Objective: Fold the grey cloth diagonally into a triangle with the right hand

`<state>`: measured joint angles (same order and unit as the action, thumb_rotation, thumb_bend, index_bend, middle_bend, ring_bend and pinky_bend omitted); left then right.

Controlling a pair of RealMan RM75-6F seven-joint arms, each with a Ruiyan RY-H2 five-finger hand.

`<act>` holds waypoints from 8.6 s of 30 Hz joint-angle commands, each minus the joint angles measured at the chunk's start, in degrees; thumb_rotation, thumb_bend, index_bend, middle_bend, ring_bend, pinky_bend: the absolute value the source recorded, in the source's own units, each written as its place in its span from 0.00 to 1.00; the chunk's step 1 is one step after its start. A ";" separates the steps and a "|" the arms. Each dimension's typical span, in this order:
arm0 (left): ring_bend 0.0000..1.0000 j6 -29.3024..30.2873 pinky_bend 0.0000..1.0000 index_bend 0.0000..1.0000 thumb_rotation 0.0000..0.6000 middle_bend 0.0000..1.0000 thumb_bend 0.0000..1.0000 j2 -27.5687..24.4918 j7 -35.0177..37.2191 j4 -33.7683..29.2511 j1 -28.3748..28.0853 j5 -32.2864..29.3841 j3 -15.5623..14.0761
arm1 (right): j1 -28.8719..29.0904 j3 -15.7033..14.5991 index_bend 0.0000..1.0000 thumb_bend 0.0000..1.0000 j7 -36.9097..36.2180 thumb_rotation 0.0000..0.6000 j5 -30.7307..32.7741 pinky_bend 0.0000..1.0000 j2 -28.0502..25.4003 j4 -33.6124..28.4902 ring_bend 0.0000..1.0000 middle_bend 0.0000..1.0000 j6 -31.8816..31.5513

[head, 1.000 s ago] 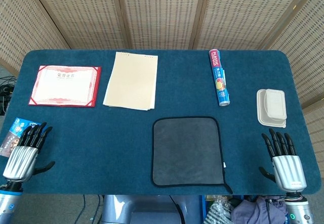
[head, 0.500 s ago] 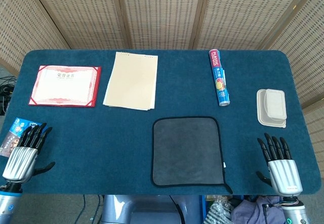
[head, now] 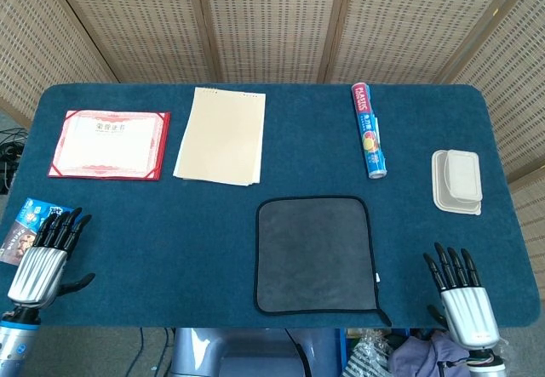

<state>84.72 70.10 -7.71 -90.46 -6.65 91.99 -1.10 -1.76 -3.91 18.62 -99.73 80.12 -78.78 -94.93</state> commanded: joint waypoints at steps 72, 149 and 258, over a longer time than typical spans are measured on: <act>0.00 -1.10 0.00 0.00 1.00 0.00 0.16 1.00 -1.10 0.52 -0.57 -0.33 -0.12 | 4.16 -0.81 0.13 0.08 2.46 1.00 3.09 0.00 13.60 3.26 0.00 0.00 14.62; 0.00 -1.51 0.00 0.00 1.00 0.00 0.16 0.53 0.90 0.00 -0.92 0.30 -0.64 | 5.73 -0.49 0.55 0.42 -2.05 1.00 3.36 0.00 17.30 10.55 0.00 0.14 11.74; 0.00 -2.85 0.00 0.00 1.00 0.00 0.16 1.20 2.03 1.12 -1.57 -1.89 0.24 | 32.01 16.19 0.67 0.44 13.20 1.00 15.56 0.00 23.47 3.10 0.00 0.21 29.79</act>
<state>81.90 71.28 -5.70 -89.35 -8.20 90.14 -0.88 30.00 12.27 31.68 -84.30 103.40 -75.79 -65.31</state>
